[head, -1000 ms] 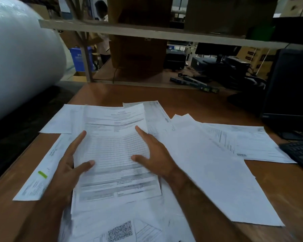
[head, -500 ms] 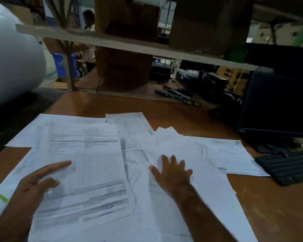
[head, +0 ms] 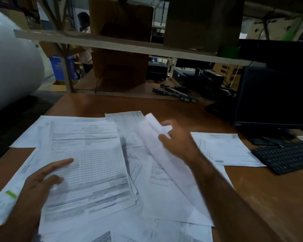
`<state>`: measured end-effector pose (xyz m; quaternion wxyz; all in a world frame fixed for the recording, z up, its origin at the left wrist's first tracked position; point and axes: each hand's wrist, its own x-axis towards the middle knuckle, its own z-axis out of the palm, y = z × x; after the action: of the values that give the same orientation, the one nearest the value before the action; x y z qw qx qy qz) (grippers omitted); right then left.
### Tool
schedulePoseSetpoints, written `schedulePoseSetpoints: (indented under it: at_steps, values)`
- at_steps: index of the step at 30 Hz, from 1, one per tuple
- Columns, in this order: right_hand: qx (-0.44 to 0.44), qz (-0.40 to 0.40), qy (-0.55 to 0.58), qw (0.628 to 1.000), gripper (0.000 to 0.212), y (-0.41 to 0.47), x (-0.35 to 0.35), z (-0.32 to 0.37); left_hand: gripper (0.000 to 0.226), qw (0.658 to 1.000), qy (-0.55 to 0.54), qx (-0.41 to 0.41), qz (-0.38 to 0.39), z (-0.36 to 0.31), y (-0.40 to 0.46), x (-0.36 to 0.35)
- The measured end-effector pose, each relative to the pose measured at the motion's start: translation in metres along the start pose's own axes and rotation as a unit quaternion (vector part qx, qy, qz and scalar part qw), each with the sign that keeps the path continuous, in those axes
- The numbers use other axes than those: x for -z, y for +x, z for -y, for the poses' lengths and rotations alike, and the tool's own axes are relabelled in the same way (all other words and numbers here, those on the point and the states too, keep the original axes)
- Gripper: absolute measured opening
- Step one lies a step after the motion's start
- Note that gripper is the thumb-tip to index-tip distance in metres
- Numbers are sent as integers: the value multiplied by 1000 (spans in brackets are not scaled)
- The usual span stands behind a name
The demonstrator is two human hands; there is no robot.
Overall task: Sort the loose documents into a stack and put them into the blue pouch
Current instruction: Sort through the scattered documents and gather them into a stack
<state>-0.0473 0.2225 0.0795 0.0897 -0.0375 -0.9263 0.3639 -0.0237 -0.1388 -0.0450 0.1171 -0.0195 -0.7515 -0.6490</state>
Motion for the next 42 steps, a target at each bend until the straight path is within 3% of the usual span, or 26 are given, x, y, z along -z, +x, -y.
schedulePoseSetpoints:
  at_steps: [3,6,9,13,16,19,24,29,36,39,42]
  values:
    - [-47,-23,257,965,37,14,48,10,52,1000,-1,4,-3,-1,-2,1]
    - [-47,-59,315,946,43,29,65,-9,53,1000,-7,5,-2,4,0,5]
    - [-77,-76,261,959,41,41,50,-54,51,1000,-8,-3,-3,0,-4,3]
    - [-155,-40,136,978,38,21,10,-105,50,1000,-12,-14,-2,-6,-8,-1]
    - [-171,-68,62,981,51,7,-15,-126,49,1000,-10,-9,-3,-9,-11,-4]
    - [-160,-74,85,981,54,9,-20,-129,49,1000,-18,-5,-13,-10,-14,-5]
    - [-141,-7,223,965,39,17,-8,-129,48,1000,-21,0,-10,-10,-13,-5]
    - [-63,67,333,939,44,16,7,-116,47,999,-38,-4,1,-14,-14,-6]
    - [67,-9,335,940,77,18,15,-97,62,995,-91,28,37,-22,-9,-13]
    - [74,-53,380,920,58,22,22,-96,63,995,-89,28,27,-23,-8,-12]
    - [78,-63,347,933,27,25,24,-94,64,997,-67,21,38,-18,-6,-9]
